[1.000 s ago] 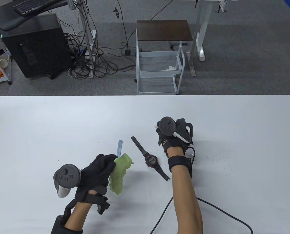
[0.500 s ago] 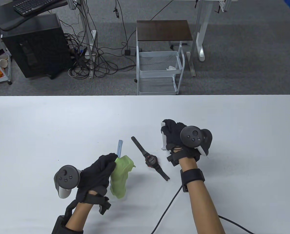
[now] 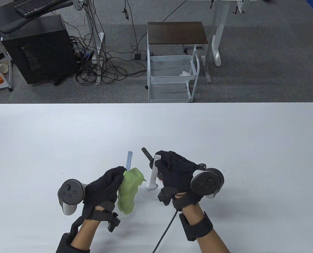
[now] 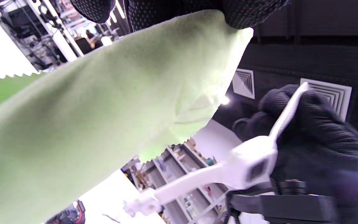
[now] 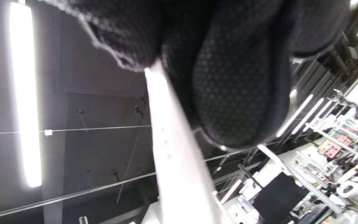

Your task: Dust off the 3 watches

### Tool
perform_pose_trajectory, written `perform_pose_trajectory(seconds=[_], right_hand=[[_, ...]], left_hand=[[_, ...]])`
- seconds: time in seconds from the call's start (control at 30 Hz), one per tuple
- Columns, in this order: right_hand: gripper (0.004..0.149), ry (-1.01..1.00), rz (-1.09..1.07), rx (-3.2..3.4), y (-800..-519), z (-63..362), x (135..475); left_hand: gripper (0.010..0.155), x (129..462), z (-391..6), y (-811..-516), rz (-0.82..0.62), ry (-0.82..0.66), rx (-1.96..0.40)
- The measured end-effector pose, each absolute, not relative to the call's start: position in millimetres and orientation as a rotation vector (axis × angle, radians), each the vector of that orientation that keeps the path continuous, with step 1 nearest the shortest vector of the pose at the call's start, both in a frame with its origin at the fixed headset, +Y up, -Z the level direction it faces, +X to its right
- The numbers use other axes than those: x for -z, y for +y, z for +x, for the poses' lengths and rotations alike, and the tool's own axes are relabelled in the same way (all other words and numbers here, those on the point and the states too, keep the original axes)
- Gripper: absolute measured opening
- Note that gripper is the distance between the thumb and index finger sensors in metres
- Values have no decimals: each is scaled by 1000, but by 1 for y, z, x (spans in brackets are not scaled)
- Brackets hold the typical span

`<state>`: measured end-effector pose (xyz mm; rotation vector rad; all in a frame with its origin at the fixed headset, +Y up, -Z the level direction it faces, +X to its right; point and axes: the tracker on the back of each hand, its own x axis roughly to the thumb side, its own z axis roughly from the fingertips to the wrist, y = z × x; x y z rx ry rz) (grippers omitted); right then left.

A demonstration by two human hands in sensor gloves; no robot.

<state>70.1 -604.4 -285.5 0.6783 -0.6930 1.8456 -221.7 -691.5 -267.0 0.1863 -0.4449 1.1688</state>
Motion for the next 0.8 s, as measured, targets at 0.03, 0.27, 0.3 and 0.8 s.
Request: perform_pose_trajectory(seconds=[0.03,0.27,0.3,0.8], right_hand=[[39,-702,676,-1840,-603,69,283],[40,-605,681,-1756,-602,56,273],[40,-585,678,-1744,-604,54,274],[40,-639,579,-1748,-616,65,297]], left_hand=[[44,267,-222,-691,187,-443,-1169],[44,267,-221,-692,178,-433,-1175],[44,267,-221,-693,176,-437,-1177],[46,265,-182,-702,-156,-608,-1350]])
